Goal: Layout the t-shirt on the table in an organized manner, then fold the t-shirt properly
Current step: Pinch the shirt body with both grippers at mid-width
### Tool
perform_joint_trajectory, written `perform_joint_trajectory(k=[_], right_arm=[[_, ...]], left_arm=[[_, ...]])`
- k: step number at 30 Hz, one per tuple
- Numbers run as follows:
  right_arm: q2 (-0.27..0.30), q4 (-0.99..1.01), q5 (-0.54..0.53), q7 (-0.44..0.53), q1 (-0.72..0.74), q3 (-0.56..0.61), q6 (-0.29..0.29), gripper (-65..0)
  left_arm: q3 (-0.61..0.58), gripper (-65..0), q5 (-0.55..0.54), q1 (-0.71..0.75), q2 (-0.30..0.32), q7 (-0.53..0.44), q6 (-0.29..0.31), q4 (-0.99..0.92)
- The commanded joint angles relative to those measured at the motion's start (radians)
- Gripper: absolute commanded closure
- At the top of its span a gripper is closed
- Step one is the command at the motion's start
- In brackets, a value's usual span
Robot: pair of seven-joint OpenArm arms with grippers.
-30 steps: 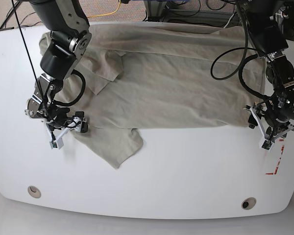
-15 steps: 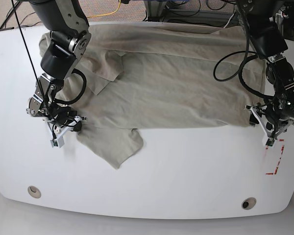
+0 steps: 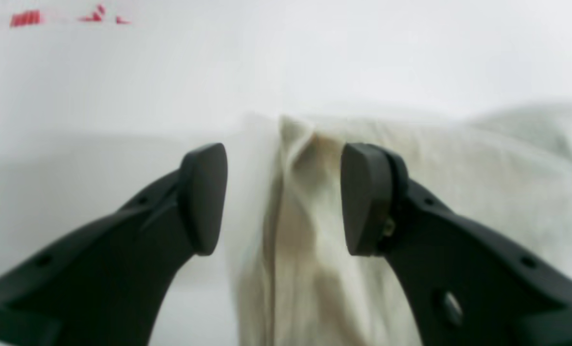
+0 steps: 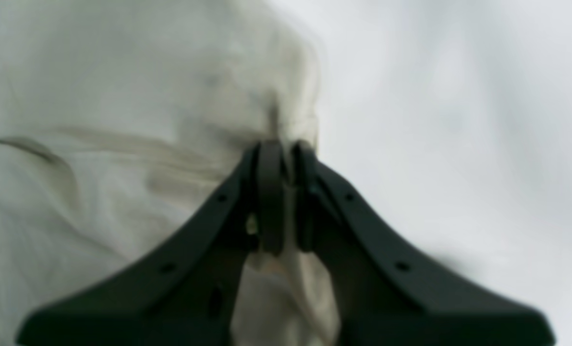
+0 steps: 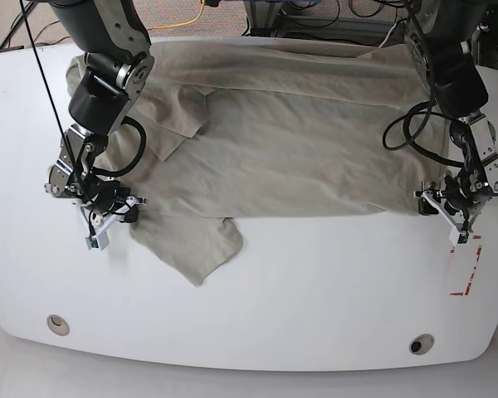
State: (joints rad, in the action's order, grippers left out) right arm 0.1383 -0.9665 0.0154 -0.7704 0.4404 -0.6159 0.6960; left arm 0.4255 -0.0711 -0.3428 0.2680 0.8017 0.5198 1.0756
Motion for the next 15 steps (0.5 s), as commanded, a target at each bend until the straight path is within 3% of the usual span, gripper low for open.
perform_joint_trajectory(k=[1,12,15], right_arm=[[0.010,-0.013,-0.007,0.004,0.022,0.000,0.002,-4.6],[0.008,-0.016,-0.007,0.002,0.022,0.000,0.002,-4.6],[0.008,-0.016,-0.007,0.001,0.022,0.000,0.002,-4.3]], left_arm=[[0.002,-35.7,-0.008,-0.051,0.026,-0.041,-0.007,-0.074],[-0.055,-35.1,-0.008,-0.086,0.029,-0.046,-0.007,-0.186],[-0.093,-31.0,-0.009,-0.085,0.029,-0.046,-0.007,-0.186]])
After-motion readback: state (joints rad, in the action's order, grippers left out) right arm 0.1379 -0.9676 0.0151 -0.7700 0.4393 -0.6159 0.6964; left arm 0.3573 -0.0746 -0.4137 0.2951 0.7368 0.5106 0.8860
